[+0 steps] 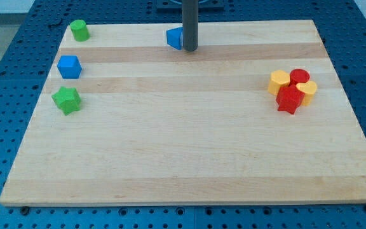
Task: Move your arm towards center right
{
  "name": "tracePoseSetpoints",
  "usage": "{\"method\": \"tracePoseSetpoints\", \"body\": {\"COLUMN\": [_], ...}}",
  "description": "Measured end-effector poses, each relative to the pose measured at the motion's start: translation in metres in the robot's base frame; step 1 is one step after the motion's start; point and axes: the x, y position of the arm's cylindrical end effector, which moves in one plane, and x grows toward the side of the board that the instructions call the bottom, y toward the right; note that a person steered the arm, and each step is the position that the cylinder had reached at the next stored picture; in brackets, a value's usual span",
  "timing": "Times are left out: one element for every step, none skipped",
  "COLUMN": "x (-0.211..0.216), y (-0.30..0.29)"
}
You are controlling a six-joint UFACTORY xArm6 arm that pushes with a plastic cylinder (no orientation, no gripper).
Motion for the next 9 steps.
{"method": "tracePoseSetpoints", "body": {"x": [0.002,-0.013,-0.032,-0.036,0.008,0.040,0.053,0.110,0.120], "y": [-0.026,-0.035,-0.035,-0.035,-0.035,-0.045,-0.046,-0.046,-0.049]}}
